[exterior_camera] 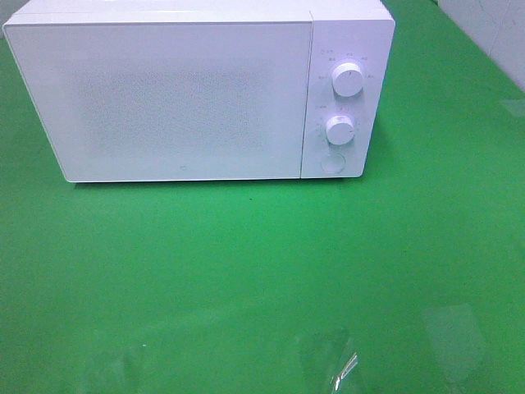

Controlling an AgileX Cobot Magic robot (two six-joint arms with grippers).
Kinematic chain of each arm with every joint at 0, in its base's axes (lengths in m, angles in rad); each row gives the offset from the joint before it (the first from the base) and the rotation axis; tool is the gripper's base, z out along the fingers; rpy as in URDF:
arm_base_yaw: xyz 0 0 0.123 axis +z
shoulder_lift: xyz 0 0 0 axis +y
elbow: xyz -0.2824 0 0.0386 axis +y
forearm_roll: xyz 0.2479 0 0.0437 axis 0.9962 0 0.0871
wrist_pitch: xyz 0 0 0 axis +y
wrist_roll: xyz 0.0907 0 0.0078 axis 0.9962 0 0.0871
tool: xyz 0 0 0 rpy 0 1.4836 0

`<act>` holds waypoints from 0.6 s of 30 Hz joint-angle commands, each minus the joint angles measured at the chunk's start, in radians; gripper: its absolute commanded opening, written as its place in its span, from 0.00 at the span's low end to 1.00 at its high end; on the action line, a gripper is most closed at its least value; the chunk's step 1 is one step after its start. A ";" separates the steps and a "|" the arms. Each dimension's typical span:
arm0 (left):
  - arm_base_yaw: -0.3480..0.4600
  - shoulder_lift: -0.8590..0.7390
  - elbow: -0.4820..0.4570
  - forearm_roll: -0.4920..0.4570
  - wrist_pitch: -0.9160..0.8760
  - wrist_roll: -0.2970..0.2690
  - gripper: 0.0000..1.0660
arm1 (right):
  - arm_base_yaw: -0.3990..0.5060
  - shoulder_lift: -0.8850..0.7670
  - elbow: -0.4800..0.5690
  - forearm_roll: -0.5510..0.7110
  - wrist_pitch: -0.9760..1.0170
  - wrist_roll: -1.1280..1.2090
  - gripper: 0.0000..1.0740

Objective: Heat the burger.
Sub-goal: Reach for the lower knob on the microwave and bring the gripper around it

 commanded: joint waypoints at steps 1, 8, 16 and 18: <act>0.001 -0.014 -0.001 -0.002 0.004 0.003 0.86 | -0.003 0.047 -0.004 0.018 -0.063 0.010 0.70; 0.001 -0.014 -0.001 -0.002 0.004 0.003 0.86 | -0.001 0.144 0.041 0.021 -0.245 0.010 0.70; 0.001 -0.014 -0.001 -0.002 0.004 0.003 0.86 | -0.001 0.194 0.129 0.028 -0.519 0.010 0.70; 0.001 -0.014 -0.001 -0.002 0.004 0.003 0.86 | -0.001 0.200 0.136 0.029 -0.533 0.011 0.70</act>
